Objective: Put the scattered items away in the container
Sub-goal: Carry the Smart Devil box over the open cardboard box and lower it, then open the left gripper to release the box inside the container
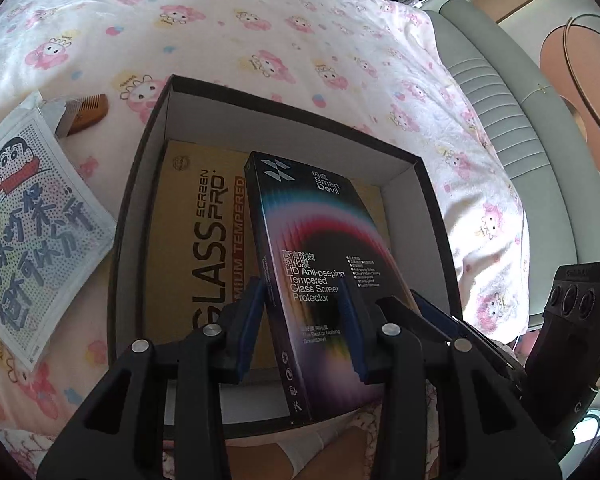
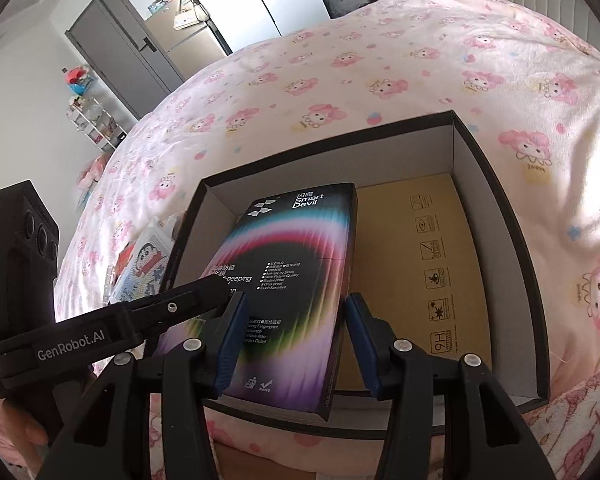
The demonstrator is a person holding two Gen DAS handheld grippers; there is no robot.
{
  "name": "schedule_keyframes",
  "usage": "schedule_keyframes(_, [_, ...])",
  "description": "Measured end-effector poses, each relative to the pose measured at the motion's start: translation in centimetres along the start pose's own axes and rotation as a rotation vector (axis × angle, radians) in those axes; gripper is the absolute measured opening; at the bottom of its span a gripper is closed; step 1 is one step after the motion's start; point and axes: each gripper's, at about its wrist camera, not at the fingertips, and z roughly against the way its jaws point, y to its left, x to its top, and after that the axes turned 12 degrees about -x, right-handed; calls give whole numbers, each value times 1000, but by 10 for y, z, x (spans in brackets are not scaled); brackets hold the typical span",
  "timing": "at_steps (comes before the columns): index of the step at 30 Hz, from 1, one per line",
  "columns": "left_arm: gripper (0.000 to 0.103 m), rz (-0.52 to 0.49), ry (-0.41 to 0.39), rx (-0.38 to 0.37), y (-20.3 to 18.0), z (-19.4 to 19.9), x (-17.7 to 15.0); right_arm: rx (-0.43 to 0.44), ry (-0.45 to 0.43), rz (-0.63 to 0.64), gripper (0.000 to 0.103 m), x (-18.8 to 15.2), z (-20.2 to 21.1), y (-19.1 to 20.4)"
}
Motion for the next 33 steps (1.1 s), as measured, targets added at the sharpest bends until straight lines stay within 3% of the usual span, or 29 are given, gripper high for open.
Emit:
schedule_keyframes(16, [37, 50, 86, 109, 25, -35, -10, 31, 126, -19, 45, -12, -50, -11])
schedule_keyframes(21, [36, -10, 90, 157, 16, -37, -13, 56, 125, -48, 45, -8, -46, -17])
schedule_keyframes(25, [36, -99, 60, 220, 7, -37, -14, -126, 25, -4, 45, -1, -27, -17])
schedule_keyframes(27, [36, -116, 53, 230, 8, -39, -16, -186, 24, 25, 45, 1, -27, -15])
schedule_keyframes(33, [36, -122, -10, 164, 19, -22, -18, -203, 118, 29, 45, -4, -46, -14])
